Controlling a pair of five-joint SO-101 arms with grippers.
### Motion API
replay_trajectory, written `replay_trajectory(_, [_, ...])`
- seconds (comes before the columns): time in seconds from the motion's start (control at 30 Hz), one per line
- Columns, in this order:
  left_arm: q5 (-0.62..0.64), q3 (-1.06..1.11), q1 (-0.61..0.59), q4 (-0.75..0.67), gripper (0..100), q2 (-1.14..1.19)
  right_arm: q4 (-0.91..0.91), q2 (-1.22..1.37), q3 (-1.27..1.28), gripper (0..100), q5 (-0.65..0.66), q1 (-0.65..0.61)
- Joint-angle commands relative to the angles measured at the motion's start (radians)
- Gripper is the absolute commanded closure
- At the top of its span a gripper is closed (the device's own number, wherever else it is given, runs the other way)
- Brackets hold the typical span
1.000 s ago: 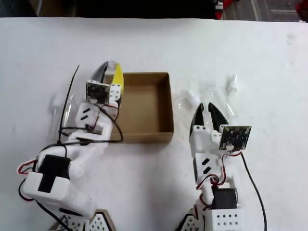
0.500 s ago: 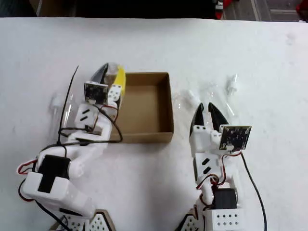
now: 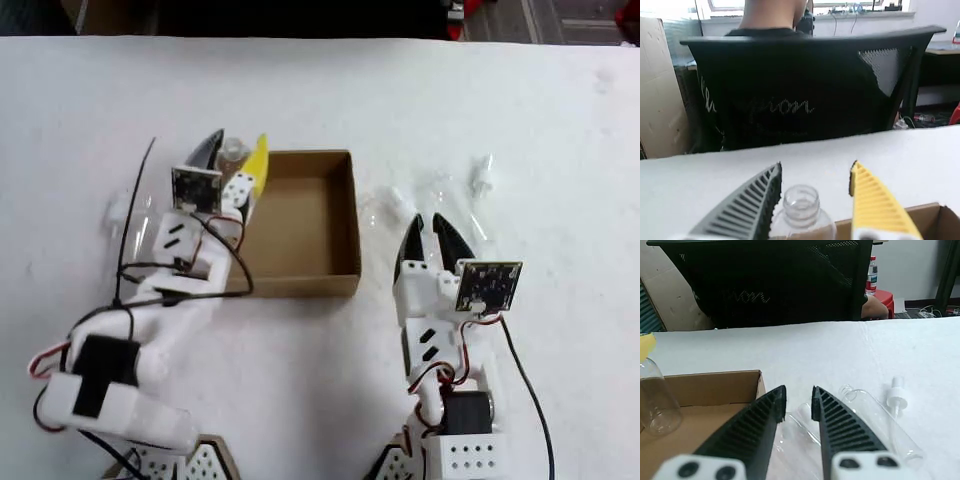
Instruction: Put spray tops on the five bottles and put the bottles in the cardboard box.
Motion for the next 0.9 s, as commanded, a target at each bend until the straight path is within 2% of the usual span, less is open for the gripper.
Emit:
replay_trajectory(0.0, [0.055, -0.006, -0.015, 0.187, 79, -0.193, -0.018, -0.002, 0.008, 92.8, -0.003, -0.010])
replay_trajectory(0.13, [0.114, -0.008, -0.031, 0.382, 79, -0.389, -0.018, -0.002, 0.008, 92.8, -0.003, -0.010])
replay_trajectory(0.23, [0.114, -0.020, -0.061, 0.588, 79, -0.579, -0.018, -0.002, 0.008, 92.8, -0.003, -0.010])
replay_trajectory(0.43, [0.114, -0.259, -0.197, 1.303, 79, -0.825, -0.018, -0.002, 0.008, 92.8, -0.003, -0.010])
replay_trajectory(0.53, [0.107, -0.410, -0.288, 1.548, 79, -0.826, -0.018, -0.002, 0.008, 92.8, -0.003, -0.010])
replay_trajectory(0.6, [0.106, -0.463, -0.346, 1.605, 79, -0.825, -0.018, -0.002, 0.008, 92.8, -0.003, -0.012])
replay_trajectory(0.7, [0.098, -0.471, -0.406, 1.606, 79, -0.825, -0.018, -0.002, 0.008, 92.8, -0.003, -0.012])
replay_trajectory(0.87, [-0.104, -0.497, -0.429, 1.679, 80, -0.762, -0.018, -0.002, 0.008, 92.8, -0.003, -0.012])
